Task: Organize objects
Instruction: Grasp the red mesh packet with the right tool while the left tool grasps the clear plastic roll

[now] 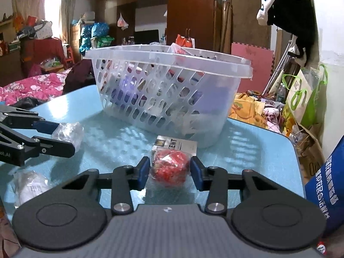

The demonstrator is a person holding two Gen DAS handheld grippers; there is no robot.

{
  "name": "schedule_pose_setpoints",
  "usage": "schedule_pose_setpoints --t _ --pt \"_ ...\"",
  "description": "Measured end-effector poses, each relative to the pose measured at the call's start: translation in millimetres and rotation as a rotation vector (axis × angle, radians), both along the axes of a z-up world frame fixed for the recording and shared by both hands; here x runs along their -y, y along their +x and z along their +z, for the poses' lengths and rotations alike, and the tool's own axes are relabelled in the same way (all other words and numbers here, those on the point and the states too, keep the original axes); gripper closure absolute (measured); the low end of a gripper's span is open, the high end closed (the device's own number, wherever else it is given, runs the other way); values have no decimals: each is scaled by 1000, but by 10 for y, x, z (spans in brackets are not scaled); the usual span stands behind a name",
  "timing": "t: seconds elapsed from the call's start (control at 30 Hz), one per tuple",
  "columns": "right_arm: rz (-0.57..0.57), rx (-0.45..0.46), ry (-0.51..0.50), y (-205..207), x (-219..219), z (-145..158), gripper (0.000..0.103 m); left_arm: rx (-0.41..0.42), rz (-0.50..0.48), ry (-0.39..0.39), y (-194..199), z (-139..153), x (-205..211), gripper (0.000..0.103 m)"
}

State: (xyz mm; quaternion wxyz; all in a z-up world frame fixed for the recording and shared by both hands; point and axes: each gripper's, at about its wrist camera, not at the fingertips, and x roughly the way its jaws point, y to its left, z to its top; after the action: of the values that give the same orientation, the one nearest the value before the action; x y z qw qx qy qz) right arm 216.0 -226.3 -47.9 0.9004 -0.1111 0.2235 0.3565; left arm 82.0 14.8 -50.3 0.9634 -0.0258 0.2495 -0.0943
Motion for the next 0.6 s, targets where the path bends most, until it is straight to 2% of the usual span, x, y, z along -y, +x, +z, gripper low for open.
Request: schedule_pose_setpoints --t 0.17,0.4,0.6 --pt "9 -13 61 26 89 20 58 -1 -2 -5 1 -5 -9 44" --pt "0 2 74 -5 99 27 59 19 5 -21 -28 15 -33 44" --pt "-31 29 181 -23 301 83 59 48 26 -72 -83 84 -145 44"
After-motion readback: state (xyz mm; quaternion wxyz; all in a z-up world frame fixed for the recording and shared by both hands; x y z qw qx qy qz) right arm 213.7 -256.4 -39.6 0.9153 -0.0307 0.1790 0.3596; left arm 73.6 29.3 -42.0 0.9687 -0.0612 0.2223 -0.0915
